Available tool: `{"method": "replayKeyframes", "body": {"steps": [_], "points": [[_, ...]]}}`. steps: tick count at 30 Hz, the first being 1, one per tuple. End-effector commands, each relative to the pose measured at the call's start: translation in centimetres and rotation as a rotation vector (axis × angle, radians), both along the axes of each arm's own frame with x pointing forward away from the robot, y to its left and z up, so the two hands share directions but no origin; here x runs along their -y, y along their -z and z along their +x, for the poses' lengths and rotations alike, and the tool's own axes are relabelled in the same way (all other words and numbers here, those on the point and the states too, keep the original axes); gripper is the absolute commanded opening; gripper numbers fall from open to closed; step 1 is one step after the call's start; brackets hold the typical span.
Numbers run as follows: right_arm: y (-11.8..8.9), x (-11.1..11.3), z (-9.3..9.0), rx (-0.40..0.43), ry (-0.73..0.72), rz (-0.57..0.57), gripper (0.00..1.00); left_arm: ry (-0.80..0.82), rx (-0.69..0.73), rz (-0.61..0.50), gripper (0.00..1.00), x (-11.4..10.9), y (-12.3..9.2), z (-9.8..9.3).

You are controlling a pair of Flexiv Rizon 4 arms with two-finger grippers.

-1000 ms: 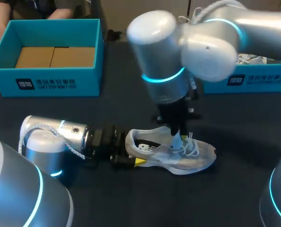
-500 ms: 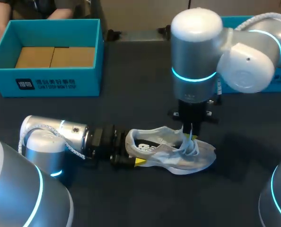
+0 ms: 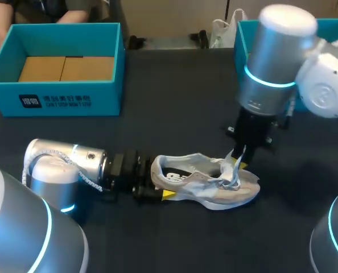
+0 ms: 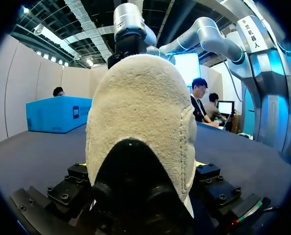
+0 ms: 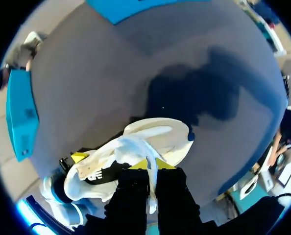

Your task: Take the shoe out of the shoebox, open the shoe tongue, remove and reinsert the insole, then place the shoe into the shoebox

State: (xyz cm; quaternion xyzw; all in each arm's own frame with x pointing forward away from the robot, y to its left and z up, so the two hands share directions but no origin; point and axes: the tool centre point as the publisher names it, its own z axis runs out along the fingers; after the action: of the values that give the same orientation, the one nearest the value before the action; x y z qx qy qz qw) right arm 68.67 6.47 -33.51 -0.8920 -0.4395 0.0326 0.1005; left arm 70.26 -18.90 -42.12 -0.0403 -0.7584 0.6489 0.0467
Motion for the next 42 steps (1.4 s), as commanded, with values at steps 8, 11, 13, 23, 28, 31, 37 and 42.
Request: {"method": "replayKeyframes", "body": {"steps": [8,11,13,23,28,31,37,42], "points": [[1.5,1.2,-0.9,0.13,-0.022,0.163,0.0,0.0,0.001,0.002,0.0,-0.1,0.3,0.2],[1.6,1.4,-0.9,0.172,-0.065,0.188,0.0,0.0,0.001,0.002,0.0,-0.1,0.3,0.2],[1.7,1.5,-0.9,0.197,-0.102,0.199,0.0,0.0,0.001,0.002,0.0,-0.1,0.3,0.2],[2.3,1.9,-0.5,0.254,-0.285,0.279,0.0,0.0,0.001,0.002,0.0,-0.1,0.3,0.2],[3.2,2.3,-0.4,0.279,-0.37,0.322,0.02,0.0,0.001,0.002,0.0,-0.1,0.3,0.2],[3.7,2.4,-0.4,0.283,-0.397,0.314,0.07,0.0,0.001,0.002,0.0,-0.1,0.3,0.2],[4.2,2.9,-0.4,0.282,-0.405,0.307,0.16,0.0,0.001,0.002,0.0,-0.1,0.3,0.2],[4.3,3.7,-0.7,0.288,-0.378,0.3,0.33,0.0,0.001,0.002,0.0,-0.1,0.3,0.2]]}}
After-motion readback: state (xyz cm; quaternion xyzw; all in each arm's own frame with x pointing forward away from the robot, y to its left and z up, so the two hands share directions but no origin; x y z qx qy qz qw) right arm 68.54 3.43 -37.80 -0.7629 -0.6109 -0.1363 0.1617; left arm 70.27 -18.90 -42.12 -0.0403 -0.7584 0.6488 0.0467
